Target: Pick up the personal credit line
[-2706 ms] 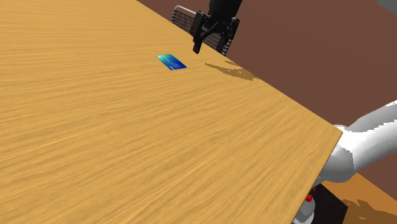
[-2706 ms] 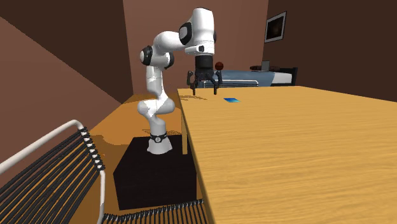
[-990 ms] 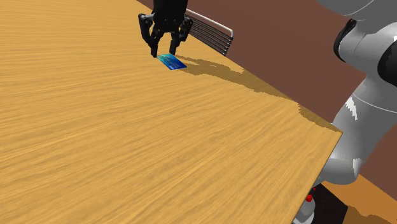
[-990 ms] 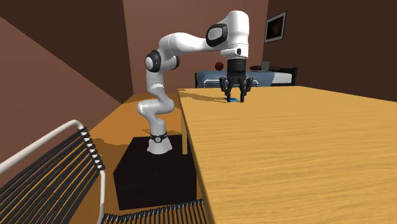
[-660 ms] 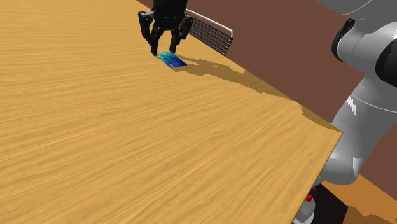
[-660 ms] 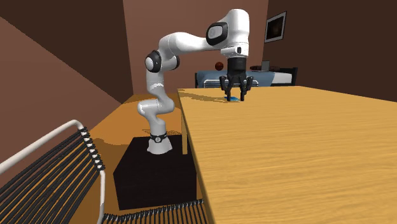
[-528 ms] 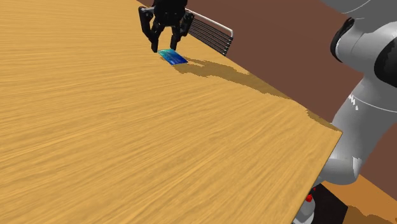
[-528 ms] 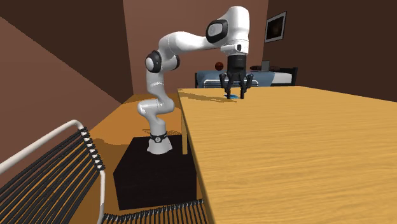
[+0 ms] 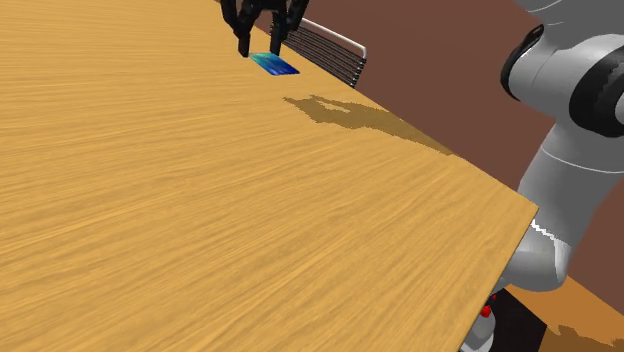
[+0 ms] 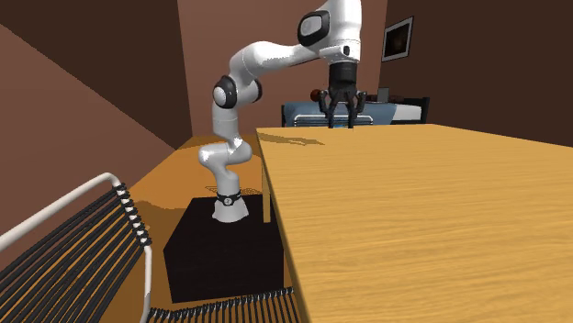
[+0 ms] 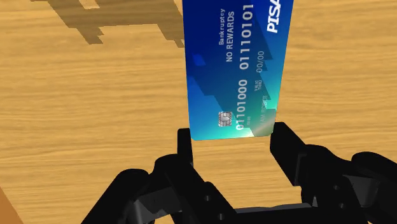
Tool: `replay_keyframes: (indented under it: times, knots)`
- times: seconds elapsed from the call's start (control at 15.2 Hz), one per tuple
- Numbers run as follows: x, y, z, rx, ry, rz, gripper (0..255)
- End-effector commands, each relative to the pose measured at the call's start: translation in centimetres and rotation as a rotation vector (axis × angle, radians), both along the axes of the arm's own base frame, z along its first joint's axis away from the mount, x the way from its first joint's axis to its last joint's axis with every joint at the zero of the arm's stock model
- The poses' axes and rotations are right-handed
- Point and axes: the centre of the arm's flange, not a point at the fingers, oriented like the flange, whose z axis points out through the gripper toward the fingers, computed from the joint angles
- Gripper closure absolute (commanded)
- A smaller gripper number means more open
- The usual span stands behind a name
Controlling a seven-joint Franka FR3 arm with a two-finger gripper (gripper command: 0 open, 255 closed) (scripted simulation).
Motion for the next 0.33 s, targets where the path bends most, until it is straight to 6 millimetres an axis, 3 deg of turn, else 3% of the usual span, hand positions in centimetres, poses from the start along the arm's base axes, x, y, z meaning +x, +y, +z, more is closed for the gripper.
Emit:
replay_keyframes:
  times: [0.0,0.26]
  knots:
    - [0.0,0.0,1.0,0.0,0.0,0.0,255]
    - [0.0,0.0,2.2,0.0,0.0,0.0,255]
